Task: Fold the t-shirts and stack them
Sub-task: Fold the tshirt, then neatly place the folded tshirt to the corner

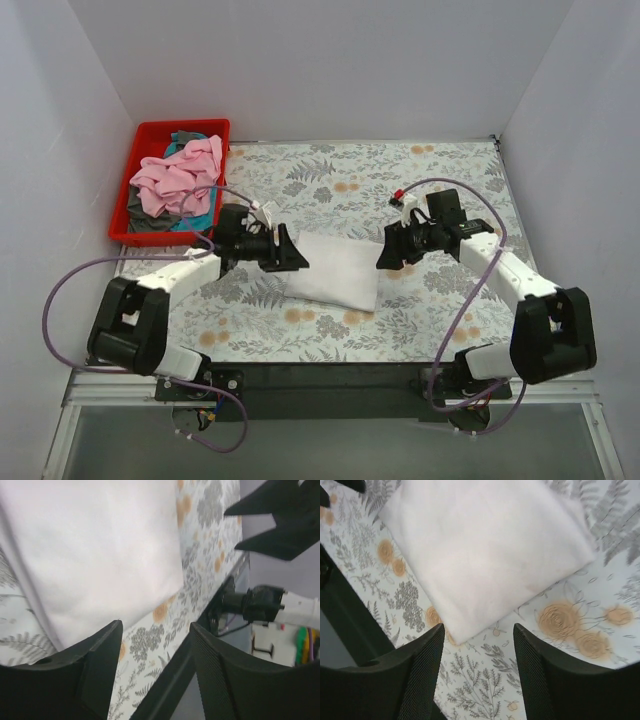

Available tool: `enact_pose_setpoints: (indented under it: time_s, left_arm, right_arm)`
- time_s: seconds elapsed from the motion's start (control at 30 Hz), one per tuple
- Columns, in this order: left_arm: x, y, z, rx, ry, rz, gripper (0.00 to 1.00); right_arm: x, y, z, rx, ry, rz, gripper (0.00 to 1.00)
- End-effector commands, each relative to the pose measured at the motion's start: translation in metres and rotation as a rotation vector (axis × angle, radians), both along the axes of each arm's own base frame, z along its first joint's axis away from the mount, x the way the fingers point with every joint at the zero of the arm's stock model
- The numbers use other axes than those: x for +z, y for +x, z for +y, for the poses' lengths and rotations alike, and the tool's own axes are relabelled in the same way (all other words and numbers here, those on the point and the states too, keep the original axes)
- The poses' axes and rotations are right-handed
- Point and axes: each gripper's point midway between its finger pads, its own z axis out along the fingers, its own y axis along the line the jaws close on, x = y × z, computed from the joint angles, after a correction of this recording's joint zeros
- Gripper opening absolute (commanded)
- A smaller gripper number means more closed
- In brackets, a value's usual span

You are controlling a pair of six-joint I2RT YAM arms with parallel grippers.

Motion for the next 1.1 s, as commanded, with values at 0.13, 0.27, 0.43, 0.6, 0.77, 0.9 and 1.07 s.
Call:
enact_pose_setpoints:
  time_s: [0.13, 0.27, 0.43, 0.6, 0.77, 0.9, 1.07]
  left_arm:
    - [0.081, 0.062, 0.066, 0.223, 0.167, -0.294, 0.64]
    - [0.099, 0.074, 0.084, 0.289, 0.232, -0.368, 0.64]
    - [0.101, 0.075, 0.098, 0.338, 0.264, -0.376, 0.64]
    - [0.104, 0.073, 0.103, 0.354, 0.275, -0.385, 0.64]
    - [0.108, 0.078, 0.106, 0.364, 0.283, -0.398, 0.64]
    - [0.107, 0.083, 0.106, 0.360, 0.285, -0.401, 0.64]
    - [0.102, 0.086, 0.103, 0.344, 0.276, -0.389, 0.64]
  right_arm:
    - [0.019, 0.028, 0.016, -0.035, -0.168, -0.208, 0.66]
    - [0.012, 0.027, 0.058, 0.039, -0.226, -0.227, 0.69]
    - [0.005, 0.021, 0.113, 0.149, -0.289, -0.236, 0.70]
    - [-0.051, 0.020, 0.108, 0.200, -0.413, -0.135, 0.71]
    - [-0.091, -0.002, 0.072, 0.319, -0.484, -0.038, 0.71]
    - [-0.100, 0.009, 0.002, 0.329, -0.527, -0.013, 0.71]
    - [-0.099, 0.031, -0.096, 0.394, -0.581, -0.081, 0.69]
